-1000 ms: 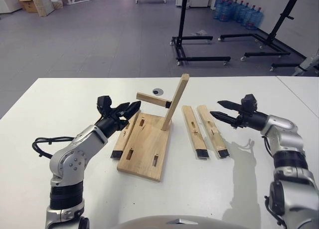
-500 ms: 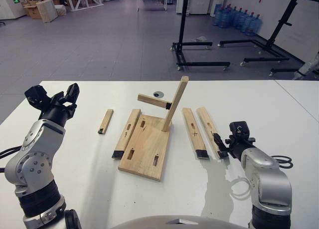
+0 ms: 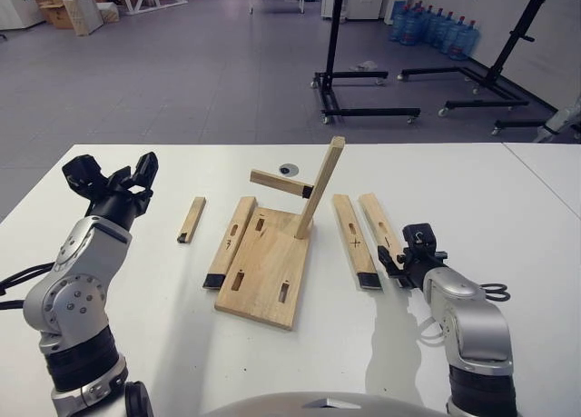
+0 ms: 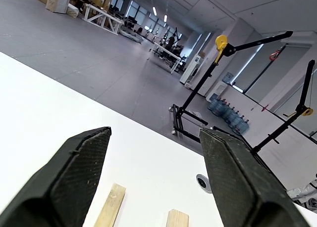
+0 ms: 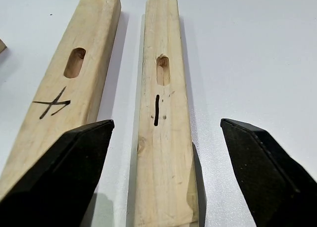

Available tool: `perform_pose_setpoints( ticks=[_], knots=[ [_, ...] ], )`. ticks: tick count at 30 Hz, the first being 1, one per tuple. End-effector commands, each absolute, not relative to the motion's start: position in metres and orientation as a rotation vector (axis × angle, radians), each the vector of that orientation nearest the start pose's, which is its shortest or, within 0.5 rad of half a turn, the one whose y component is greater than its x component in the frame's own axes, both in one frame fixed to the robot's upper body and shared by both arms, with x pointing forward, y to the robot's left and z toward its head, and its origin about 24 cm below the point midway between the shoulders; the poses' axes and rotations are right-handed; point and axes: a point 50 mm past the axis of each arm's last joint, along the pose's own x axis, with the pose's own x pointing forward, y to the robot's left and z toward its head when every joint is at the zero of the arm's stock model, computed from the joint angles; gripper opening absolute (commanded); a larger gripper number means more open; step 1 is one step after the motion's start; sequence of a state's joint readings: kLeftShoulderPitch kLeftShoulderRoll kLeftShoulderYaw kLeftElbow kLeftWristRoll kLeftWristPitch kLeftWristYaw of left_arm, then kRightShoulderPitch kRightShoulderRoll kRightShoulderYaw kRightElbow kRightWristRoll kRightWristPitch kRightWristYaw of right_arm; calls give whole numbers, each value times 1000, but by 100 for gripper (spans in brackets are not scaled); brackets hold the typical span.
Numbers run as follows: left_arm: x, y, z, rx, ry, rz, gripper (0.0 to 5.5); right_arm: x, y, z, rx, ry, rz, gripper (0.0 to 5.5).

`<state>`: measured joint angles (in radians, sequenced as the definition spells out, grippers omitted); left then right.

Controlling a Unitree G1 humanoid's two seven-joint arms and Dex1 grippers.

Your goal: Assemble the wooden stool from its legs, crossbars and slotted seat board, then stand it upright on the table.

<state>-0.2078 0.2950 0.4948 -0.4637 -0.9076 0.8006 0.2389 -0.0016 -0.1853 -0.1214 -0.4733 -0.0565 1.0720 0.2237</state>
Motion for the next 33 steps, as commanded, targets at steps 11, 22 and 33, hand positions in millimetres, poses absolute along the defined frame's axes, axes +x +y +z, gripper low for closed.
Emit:
perform_pose_setpoints(
  ticks=[11, 22, 33],
  knots=[
    [259, 232, 157, -473, 31, 52, 326, 217, -214, 35, -53, 672, -14, 220],
    [264, 238, 161, -429, 40, -10, 326, 241, -235, 58, 80, 501, 10, 201],
    [258, 171, 252, -621, -176, -981, 326, 277, -201, 275, 139, -214, 941, 201]
  ],
)
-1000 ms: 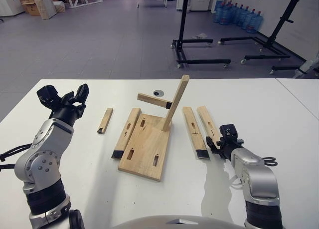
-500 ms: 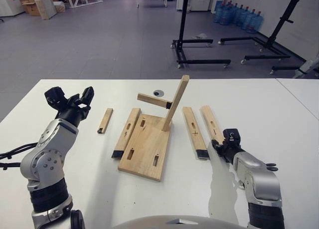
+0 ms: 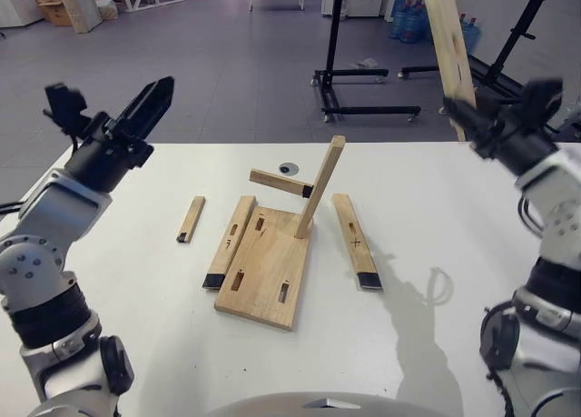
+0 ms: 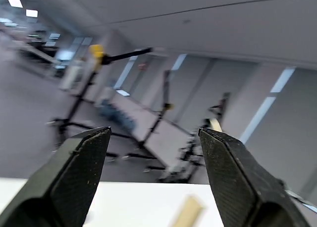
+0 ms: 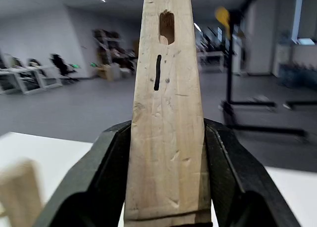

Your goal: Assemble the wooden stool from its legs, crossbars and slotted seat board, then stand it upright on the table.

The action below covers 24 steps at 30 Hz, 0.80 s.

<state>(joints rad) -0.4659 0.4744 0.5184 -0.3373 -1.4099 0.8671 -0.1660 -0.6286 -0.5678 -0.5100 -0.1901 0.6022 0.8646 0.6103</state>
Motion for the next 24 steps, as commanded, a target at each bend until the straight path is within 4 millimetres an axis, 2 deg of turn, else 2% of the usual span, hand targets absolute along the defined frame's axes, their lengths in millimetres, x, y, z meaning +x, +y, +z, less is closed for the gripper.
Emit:
perform_pose_setpoints(
  ticks=[1, 3, 6, 9, 16, 24],
  knots=[
    [258, 161, 252, -617, -161, -1030, 326, 273, -186, 270, 147, -190, 1039, 201],
    [259, 152, 254, -635, -157, -1082, 326, 273, -169, 256, 181, -137, 1123, 201],
    [266, 155, 254, -708, -147, -1066, 375, 278, -161, 240, 255, -105, 1104, 201],
    [267, 158, 251, -776, -117, -1052, 420, 279, -159, 237, 308, -113, 1104, 201],
    [275, 148, 245, -904, -18, -1057, 531, 270, -141, 232, 377, -96, 1244, 201],
    [269, 138, 263, -964, -34, -1187, 533, 266, -121, 214, 395, 6, 1370, 201]
  ],
)
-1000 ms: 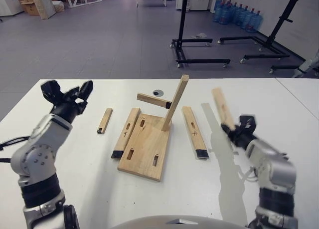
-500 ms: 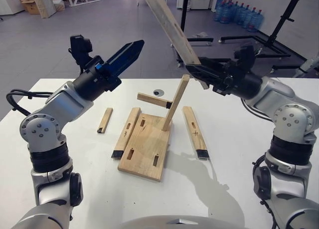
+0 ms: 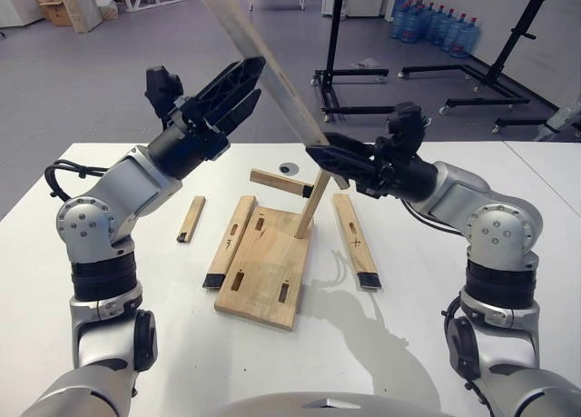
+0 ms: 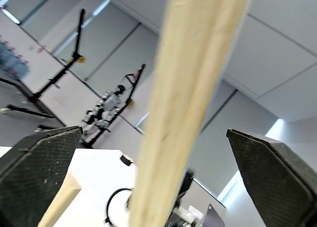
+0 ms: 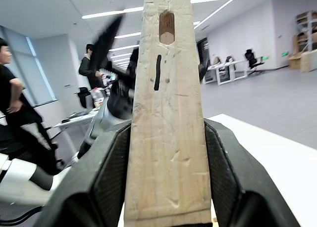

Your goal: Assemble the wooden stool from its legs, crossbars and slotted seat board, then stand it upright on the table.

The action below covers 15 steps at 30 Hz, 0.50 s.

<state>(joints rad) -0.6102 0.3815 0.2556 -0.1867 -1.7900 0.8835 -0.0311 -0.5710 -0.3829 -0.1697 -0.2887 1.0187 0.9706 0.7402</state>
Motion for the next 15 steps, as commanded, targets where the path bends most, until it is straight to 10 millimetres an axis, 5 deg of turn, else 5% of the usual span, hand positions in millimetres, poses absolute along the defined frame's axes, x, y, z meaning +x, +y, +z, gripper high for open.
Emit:
perform_pose_setpoints(
  ticks=[1, 15],
  knots=[
    [266, 138, 266, -965, -45, -1209, 533, 266, -120, 213, 401, 14, 1378, 201],
    [269, 144, 268, -1037, -26, -1248, 533, 265, -116, 212, 548, 104, 1487, 201]
  ],
)
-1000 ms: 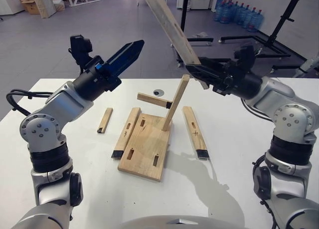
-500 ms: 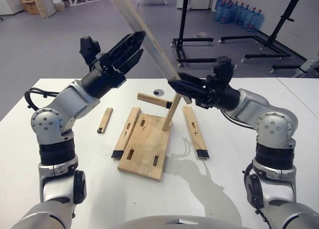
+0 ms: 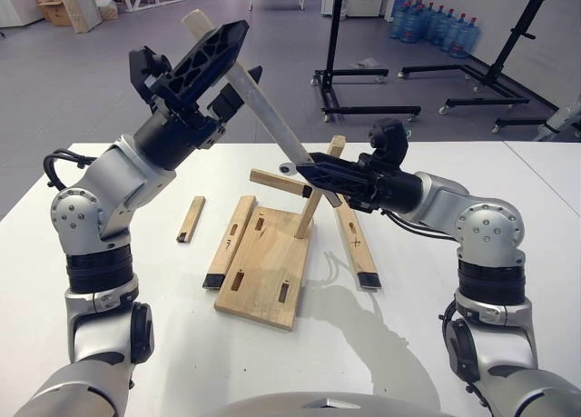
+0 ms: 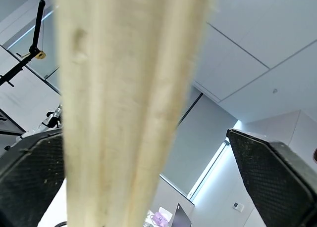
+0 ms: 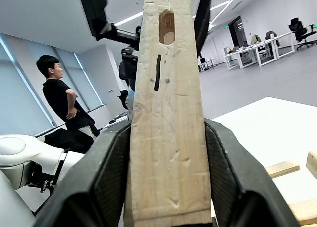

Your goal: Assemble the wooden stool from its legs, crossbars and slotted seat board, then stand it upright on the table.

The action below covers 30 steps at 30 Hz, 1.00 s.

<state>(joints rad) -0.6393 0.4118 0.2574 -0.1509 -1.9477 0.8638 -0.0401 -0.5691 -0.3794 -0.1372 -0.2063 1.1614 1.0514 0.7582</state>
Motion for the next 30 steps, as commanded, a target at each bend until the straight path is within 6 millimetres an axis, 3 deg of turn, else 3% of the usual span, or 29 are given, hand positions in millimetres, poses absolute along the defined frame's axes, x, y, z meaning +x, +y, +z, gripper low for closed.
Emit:
perform_pose_setpoints(
  ticks=[1, 6, 26, 30],
  knots=[
    [270, 143, 268, -1038, -22, -1251, 533, 265, -115, 212, 549, 106, 1491, 201],
    [270, 141, 267, -1040, -14, -1258, 533, 266, -112, 212, 556, 102, 1495, 201],
    [278, 143, 252, -1031, 16, -1173, 243, 268, -112, 215, 586, 83, 1484, 201],
    [279, 144, 250, -1029, 14, -1160, 238, 269, -111, 215, 595, 80, 1486, 201]
  ],
)
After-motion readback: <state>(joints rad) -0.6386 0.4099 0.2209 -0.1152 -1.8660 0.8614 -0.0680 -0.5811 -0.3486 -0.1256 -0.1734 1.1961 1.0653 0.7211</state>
